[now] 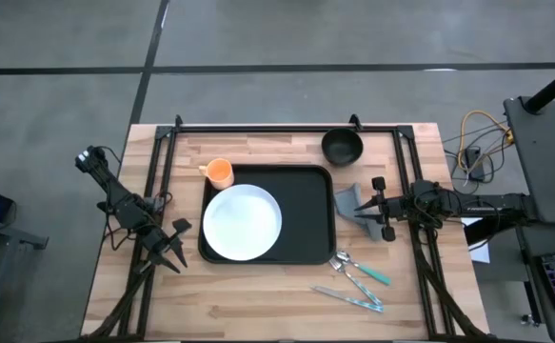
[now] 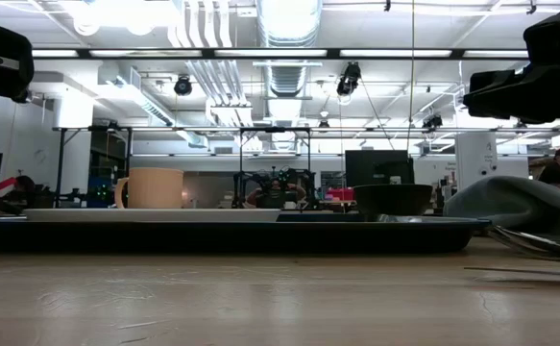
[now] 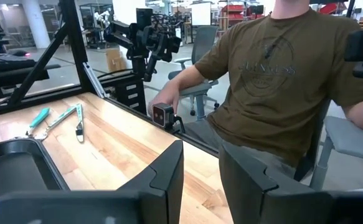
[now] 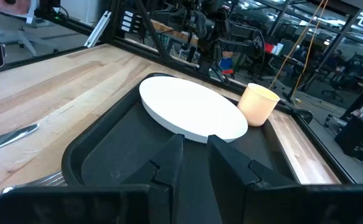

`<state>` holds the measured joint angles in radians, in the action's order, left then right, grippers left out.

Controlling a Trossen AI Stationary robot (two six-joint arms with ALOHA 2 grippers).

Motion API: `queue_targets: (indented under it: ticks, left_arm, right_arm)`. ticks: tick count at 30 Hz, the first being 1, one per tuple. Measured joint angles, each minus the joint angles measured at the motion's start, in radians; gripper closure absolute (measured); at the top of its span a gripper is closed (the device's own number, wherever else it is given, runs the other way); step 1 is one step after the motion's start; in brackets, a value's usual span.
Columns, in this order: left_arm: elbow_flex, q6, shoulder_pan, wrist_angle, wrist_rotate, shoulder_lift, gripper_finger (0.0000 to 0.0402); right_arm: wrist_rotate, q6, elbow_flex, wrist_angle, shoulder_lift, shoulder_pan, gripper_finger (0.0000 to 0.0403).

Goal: Set up tray
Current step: Put the bowl on top of the plate in the serving tray

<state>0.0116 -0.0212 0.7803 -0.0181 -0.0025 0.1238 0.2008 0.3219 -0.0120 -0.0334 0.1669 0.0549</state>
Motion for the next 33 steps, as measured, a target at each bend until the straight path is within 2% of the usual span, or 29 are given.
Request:
queue_targets:
  ticks: [19,29,33]
  left_arm:
    - [0.0,0.0,0.0,-0.003,0.001,0.001,0.0318]
    - [-0.001,0.0,0.0,-0.004,0.001,0.001,0.0318]
    - [-0.001,0.001,0.0,-0.004,0.001,0.001,0.0318]
  right_arm:
    - [0.0,0.002,0.0,-0.031,0.0,0.0,0.0339]
    - [0.006,-0.186,0.0,-0.376,-0.001,0.0,0.0339]
    - [0.008,-0.16,0.0,-0.602,0.002,0.0,0.0339]
